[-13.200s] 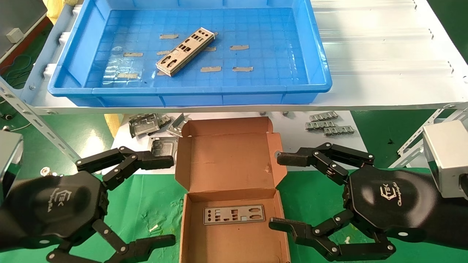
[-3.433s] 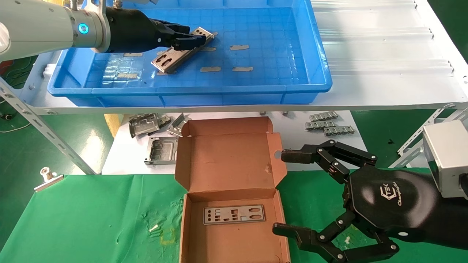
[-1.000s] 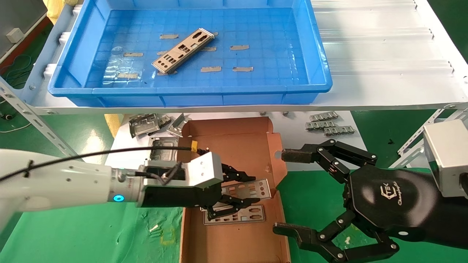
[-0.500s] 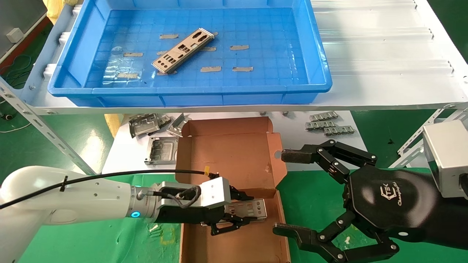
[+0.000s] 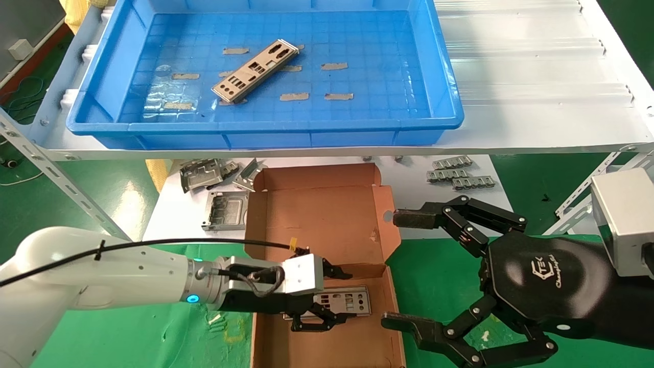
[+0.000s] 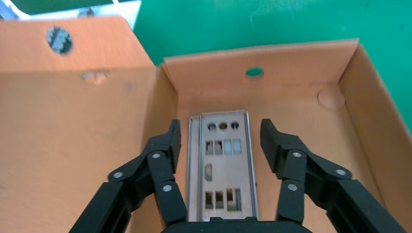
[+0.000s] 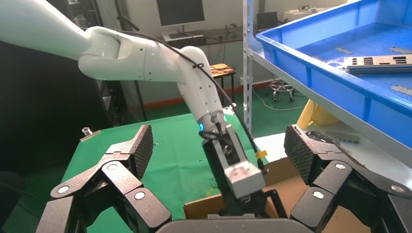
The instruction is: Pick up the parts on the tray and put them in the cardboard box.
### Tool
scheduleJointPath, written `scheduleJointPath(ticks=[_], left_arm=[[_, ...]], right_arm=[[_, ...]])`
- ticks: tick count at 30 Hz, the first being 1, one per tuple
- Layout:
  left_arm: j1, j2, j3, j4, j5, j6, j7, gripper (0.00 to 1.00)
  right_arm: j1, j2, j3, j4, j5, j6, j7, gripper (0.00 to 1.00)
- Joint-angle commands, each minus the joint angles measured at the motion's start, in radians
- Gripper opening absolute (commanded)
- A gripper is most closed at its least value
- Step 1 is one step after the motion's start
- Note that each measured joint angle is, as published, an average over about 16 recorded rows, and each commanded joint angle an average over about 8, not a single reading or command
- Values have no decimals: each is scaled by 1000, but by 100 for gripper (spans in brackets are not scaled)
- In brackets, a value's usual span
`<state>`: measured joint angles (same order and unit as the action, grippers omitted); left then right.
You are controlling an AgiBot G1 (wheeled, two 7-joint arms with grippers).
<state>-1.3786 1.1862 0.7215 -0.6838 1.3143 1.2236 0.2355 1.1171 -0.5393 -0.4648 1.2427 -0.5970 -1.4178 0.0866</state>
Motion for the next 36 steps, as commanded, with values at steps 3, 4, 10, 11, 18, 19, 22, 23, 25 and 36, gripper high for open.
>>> scheduleJointPath(ticks=[3, 4, 10, 11, 18, 19, 22, 23, 25, 36], left_arm=[[-17, -15, -13, 0, -31, 44, -12, 100], [-20, -24, -19, -2, -48, 65, -31, 100], [-28, -75, -56, 2, -160, 202, -152, 100], [-28, -81, -62, 4, -177, 221, -166, 100], [-29, -95, -75, 8, -210, 259, -183, 100], [-29, -94, -73, 8, -208, 256, -181, 100], [-27, -93, -72, 5, -203, 249, -178, 100], [-26, -94, -73, 3, -202, 247, -178, 100], [-21, -100, -77, -5, -205, 245, -181, 100], [33, -181, -139, -106, -270, 251, -222, 100]], right_arm=[[0, 0, 0, 0, 0, 0, 0, 100], [0, 0, 0, 0, 0, 0, 0, 100], [0, 0, 0, 0, 0, 0, 0, 100], [0, 0, 0, 0, 0, 0, 0, 100], [0, 0, 0, 0, 0, 0, 0, 100], [0, 0, 0, 0, 0, 0, 0, 100], [0, 0, 0, 0, 0, 0, 0, 100], [0, 0, 0, 0, 0, 0, 0, 100], [0, 0, 0, 0, 0, 0, 0, 100], [0, 0, 0, 0, 0, 0, 0, 100]])
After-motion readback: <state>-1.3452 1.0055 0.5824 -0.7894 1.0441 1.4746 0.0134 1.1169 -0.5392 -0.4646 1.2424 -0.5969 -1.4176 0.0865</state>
